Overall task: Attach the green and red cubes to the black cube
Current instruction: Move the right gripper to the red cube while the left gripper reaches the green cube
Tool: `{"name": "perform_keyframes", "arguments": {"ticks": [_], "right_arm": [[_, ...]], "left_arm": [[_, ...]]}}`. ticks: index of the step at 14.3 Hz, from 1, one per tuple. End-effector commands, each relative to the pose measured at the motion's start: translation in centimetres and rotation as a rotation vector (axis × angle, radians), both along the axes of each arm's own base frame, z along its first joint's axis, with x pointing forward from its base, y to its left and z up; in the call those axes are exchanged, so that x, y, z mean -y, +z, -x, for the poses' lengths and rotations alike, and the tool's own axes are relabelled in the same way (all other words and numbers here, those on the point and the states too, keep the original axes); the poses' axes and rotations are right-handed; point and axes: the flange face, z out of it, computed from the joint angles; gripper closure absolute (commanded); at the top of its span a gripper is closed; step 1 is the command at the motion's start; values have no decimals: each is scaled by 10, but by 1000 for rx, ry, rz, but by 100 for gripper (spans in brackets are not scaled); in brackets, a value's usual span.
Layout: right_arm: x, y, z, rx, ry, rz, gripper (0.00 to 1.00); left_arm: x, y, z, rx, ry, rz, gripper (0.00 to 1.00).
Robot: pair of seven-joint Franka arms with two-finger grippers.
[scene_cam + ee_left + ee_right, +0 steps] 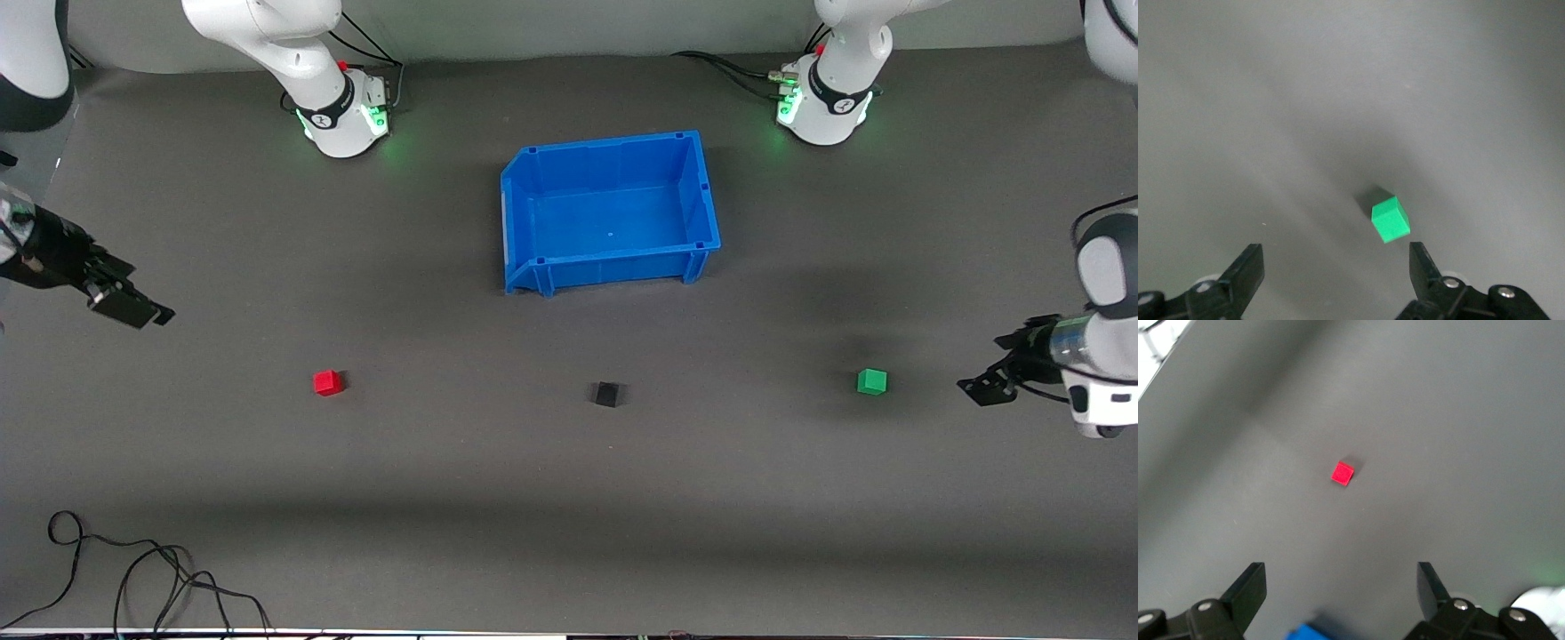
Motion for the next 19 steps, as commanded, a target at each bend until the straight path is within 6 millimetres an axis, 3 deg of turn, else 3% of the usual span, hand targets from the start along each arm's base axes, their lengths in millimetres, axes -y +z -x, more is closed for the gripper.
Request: {"name": "perform_keyframes", "arguments": {"ticks": [1,5,6,7,10,15,19], "right_arm": [[-5,-26,-13,-66,-216,-48,0],[3,-82,-23,-104,-370,-90,0],[18,-99,-23,-100,-419,-130,0],[25,-117,-21,-100,-456,-169,0],[35,-176,-19,-49,-519,-179,0],[36,-292,-14,-49,-507,-300,0],[38,-352,-17,-22,-491,-305,0]], "left_arm": [[3,-32,4,2,224,-34,1],[4,-91,38,19,358,-44,0],[8,-100,47,23,354,-43,0],[11,-103,51,38,358,-42,0],[44,-122,44,66,365,-39,1],[46,-145,42,90,372,-32,8],[49,-150,40,91,433,-33,8]]}}
